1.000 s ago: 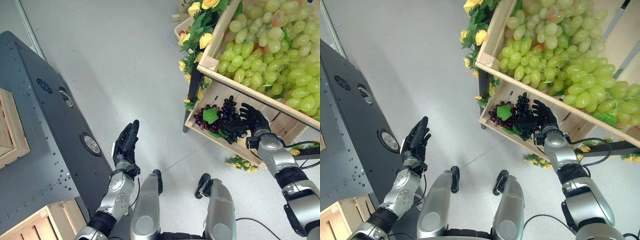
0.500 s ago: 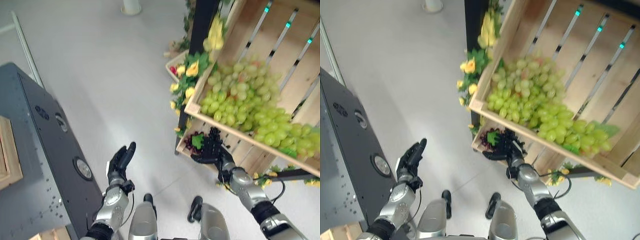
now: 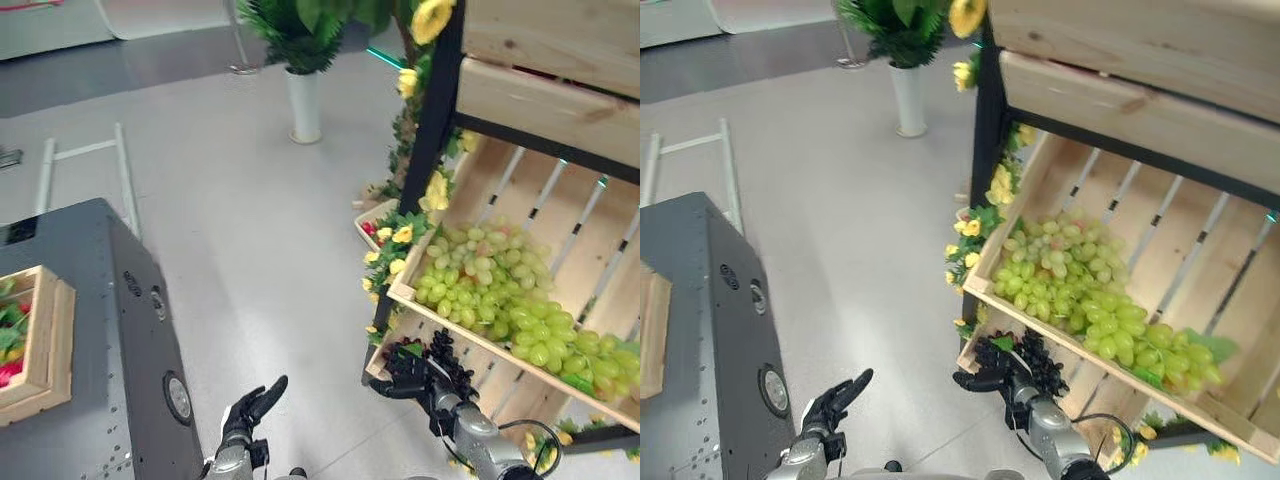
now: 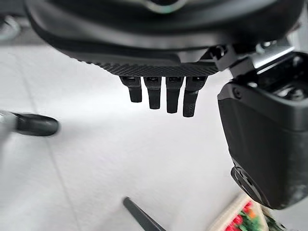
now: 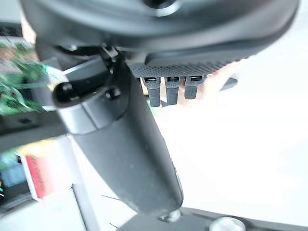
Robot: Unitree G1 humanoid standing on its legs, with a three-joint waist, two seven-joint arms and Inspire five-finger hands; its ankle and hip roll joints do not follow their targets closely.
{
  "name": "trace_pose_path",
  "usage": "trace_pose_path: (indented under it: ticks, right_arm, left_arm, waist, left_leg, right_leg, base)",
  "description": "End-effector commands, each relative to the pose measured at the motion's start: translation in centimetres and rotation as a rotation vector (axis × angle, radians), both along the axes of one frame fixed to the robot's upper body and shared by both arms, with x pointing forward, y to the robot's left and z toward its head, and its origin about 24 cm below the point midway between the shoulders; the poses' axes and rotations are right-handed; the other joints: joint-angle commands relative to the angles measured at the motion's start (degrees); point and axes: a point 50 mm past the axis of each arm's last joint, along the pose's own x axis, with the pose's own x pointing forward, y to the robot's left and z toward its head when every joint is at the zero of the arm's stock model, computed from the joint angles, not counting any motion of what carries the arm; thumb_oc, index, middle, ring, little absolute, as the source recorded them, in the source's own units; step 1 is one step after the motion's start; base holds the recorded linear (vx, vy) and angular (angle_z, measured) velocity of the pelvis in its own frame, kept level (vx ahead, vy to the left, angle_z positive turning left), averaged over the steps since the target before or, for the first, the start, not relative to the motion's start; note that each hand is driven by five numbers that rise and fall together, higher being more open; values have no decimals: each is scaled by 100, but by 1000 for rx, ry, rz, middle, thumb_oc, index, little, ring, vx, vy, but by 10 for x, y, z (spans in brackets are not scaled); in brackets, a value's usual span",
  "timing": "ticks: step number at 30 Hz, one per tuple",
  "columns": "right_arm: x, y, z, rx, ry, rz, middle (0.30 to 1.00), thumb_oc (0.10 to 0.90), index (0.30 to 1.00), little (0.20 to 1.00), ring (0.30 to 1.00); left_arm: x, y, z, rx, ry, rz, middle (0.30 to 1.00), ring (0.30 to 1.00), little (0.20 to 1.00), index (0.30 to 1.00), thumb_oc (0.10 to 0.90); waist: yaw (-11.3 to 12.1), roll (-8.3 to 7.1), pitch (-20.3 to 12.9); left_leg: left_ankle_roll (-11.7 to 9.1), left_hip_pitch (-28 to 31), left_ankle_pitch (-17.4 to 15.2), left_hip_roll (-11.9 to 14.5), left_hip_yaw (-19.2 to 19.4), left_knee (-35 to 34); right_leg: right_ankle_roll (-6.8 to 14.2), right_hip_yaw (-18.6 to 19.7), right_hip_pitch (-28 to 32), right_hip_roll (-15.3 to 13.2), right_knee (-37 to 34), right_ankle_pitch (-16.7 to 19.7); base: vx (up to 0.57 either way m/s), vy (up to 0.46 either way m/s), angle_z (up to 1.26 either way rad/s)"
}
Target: Pick up the fruits from the basket on one side to the basket on the other side
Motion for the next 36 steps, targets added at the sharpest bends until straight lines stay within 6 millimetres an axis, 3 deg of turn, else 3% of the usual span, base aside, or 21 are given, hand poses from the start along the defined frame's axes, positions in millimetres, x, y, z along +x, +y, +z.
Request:
trace_pose_path:
  ticks: [1,6,10,16,17,20,21,23,24,25,26,28,29,31,33,34,36]
  right_arm:
    - [20,-1,13,46,-118,-15,900,800,900,900,900]
    - [5,-5,-6,60,-9,-82,900,800,900,900,900]
    - [1,-6,-11,94,32,-125,900,800,900,900,900]
    - [10,-4,-6,68,8,-46,900,800,900,900,900]
    - [12,-5,-5,59,9,-37,900,800,900,900,900]
    - [14,-8,-6,48,52,-25,900,800,900,900,900]
    - [11,-11,-7,45,68,-22,900,800,900,900,900]
    - [8,-13,-10,46,77,-46,900,800,900,900,900]
    - [5,-14,-11,59,77,-77,900,800,900,900,900]
    - [4,-14,-12,65,77,-83,900,800,900,900,900]
    - [-2,-21,-14,89,88,-131,900,800,900,900,900]
    - [-6,-25,-17,98,103,-154,900,800,900,900,900]
    - [-11,-29,-19,105,120,-175,900,800,900,900,900]
    - [-19,-32,-23,106,140,-207,900,800,900,900,900]
    - [-23,-32,-24,113,140,-227,900,800,900,900,900]
    - [-23,-30,-25,108,144,-252,900,800,900,900,900]
    - [-22,-29,-26,109,146,-291,900,800,900,900,900]
  left_arm:
    - [11,10,3,48,-24,12,900,900,900,900,800]
    - [-5,12,-4,71,33,23,900,900,900,900,800]
    - [-1,10,-3,115,44,-21,900,900,900,900,800]
    - [5,18,1,181,67,-149,900,900,900,900,800]
    - [4,21,1,183,72,-154,900,900,900,900,800]
    - [-11,22,-3,124,77,-60,900,900,900,900,800]
    - [-13,17,-5,81,62,11,900,900,900,900,800]
    - [-13,14,-6,74,68,15,900,900,900,900,800]
    - [-11,14,-6,77,73,7,900,900,900,900,800]
    - [-11,14,-6,78,78,5,900,900,900,900,800]
    - [-10,13,-7,79,93,-17,900,900,900,900,800]
    - [-13,11,-8,77,97,-16,900,900,900,900,800]
    - [-16,10,-10,71,99,-16,900,900,900,900,800]
    - [-20,5,-12,69,103,-40,900,900,900,900,800]
    - [-20,4,-12,77,100,-76,900,900,900,900,800]
    - [-13,5,-10,96,97,-125,900,900,900,900,800]
    - [-4,5,-7,112,88,-159,900,900,900,900,800]
  waist:
    - [37,1,31]
    - [152,27,-21]
    - [193,53,-60]
    - [248,82,128]
    - [282,83,194]
    - [407,102,354]
    - [452,63,443]
    - [459,-23,484]
    - [450,-116,437]
    - [447,-155,417]
    - [419,-266,329]
    - [382,-248,256]
    - [323,-189,167]
    - [245,-42,19]
    - [192,75,-25]
    - [93,195,-7]
    - [82,230,37]
  left_leg:
    - [402,64,-431,-207,317,38]
    - [368,201,-388,-175,255,-116]
    - [310,272,-306,-153,179,-248]
    - [182,28,-216,-42,-31,37]
    - [104,-14,-100,2,-62,-5]
    - [-244,-334,874,249,23,-676]
    - [-259,-628,973,260,471,-698]
    - [-224,-722,717,227,936,-25]
    - [-96,-738,324,163,1372,592]
    - [-54,-737,193,142,1499,879]
    - [72,-692,-429,20,1794,2141]
    - [70,-482,-582,-75,1829,2333]
    - [-16,-257,-476,-142,1831,2456]
    - [-96,125,-311,-293,1700,2196]
    - [-5,386,-507,-491,1522,1577]
    - [175,845,-975,-706,1305,332]
    - [264,874,-968,-807,1002,-221]
  right_leg:
    - [-221,-267,-65,238,-85,197]
    - [-254,-420,162,247,-260,170]
    - [-292,-515,275,292,-340,141]
    - [-633,-689,-40,535,536,-427]
    - [-687,-763,-48,569,569,-451]
    - [-739,-862,106,748,97,-204]
    - [-718,-987,208,765,-225,-23]
    - [-672,-1118,266,709,-381,56]
    - [-625,-1413,240,615,-529,173]
    - [-618,-1499,232,588,-590,217]
    - [-563,-1736,221,549,-868,423]
    - [-536,-1799,154,581,-918,476]
    - [-564,-1816,91,665,-951,477]
    - [-616,-1896,-21,795,-814,387]
    - [-536,-1961,-296,804,-485,358]
    - [-418,-2028,-721,769,-88,390]
    - [-332,-2004,-927,782,36,479]
  base:
    - [-23,-96,12]
    - [-27,-95,-3]
    - [-62,-101,9]
    - [-106,-183,11]
    - [-83,-194,20]
    - [-173,-241,17]
    - [-224,-218,8]
    - [-229,-234,70]
    - [-256,-216,130]
    - [-365,-233,173]
    - [-255,-136,120]
    - [-253,-40,68]
    - [-316,63,73]
    - [-276,111,67]
    - [-290,177,52]
    - [-444,207,77]
    - [-418,137,82]
